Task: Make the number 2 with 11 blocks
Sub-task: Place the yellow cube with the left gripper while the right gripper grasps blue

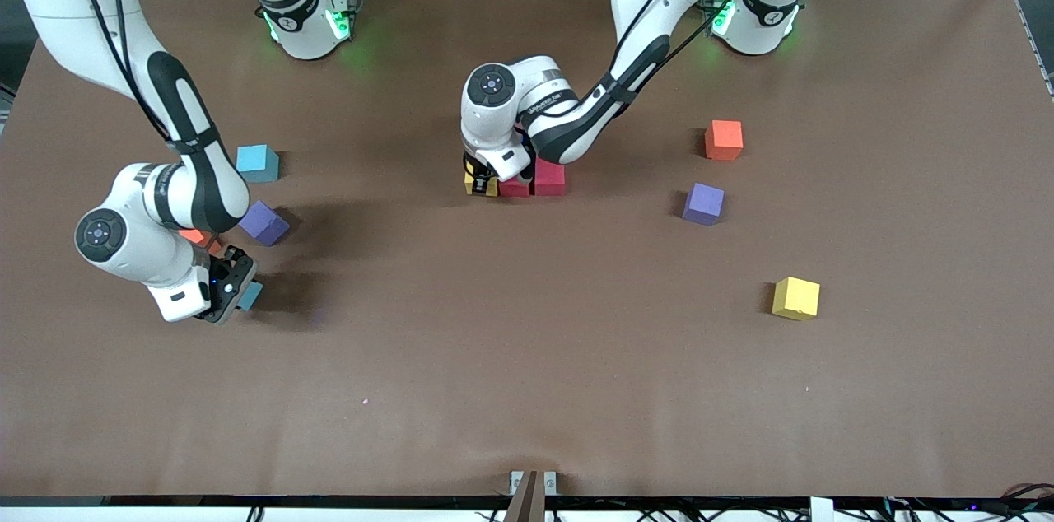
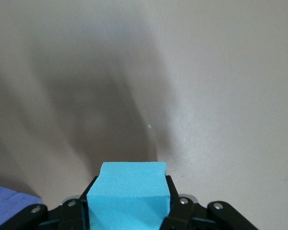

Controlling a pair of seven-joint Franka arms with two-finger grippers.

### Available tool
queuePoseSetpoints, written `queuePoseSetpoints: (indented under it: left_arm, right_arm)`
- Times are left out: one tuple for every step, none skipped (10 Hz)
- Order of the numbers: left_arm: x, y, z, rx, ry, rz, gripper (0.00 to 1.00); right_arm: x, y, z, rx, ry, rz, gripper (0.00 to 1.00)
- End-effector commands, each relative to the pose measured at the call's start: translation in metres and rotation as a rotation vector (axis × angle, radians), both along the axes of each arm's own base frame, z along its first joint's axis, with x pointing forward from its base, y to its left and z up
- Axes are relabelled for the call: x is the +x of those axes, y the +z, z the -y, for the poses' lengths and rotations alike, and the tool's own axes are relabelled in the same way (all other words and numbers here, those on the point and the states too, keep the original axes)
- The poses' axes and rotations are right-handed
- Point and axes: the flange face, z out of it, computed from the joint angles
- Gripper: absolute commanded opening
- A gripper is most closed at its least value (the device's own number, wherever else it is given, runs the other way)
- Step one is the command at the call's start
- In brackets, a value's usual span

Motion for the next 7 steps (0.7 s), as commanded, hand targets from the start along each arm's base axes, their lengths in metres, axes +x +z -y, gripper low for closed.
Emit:
queuePoseSetpoints:
  left_arm:
    - [0.001,-0.001,0.003,0.0,-0.02,0.014,0.44]
    - [0.0,-0.005,0.002,0.004,-0.02,0.01,0.44]
    - [0.0,-0.007,0.002,0.008,-0.022,0.009,0.45]
    - [-0.001,-0.006,0.002,0.009,-0.023,0.011,0.45]
    - [-0.001,-0.007,0.002,0.009,-0.022,0.009,0.45]
    - [-0.001,-0.006,0.002,0.01,-0.023,0.01,0.45]
    - [-0.001,-0.007,0.002,0.009,-0.022,0.009,0.46]
  right_arm:
    - [-0.004,0.019,-0.017,0.012,0.016,0.01,0.45]
    - [-0.003,0.02,-0.019,0.013,0.019,0.013,0.44]
    - [-0.004,0.02,-0.022,0.013,0.022,0.012,0.44]
    - [-0.004,0.025,-0.03,0.014,0.036,0.012,0.44]
    - [-0.006,0.037,-0.044,0.016,0.044,-0.004,0.43]
    - [-0.01,0.047,-0.059,0.021,0.033,-0.026,0.43]
    - [-0.013,0.054,-0.08,0.022,0.027,-0.033,0.43]
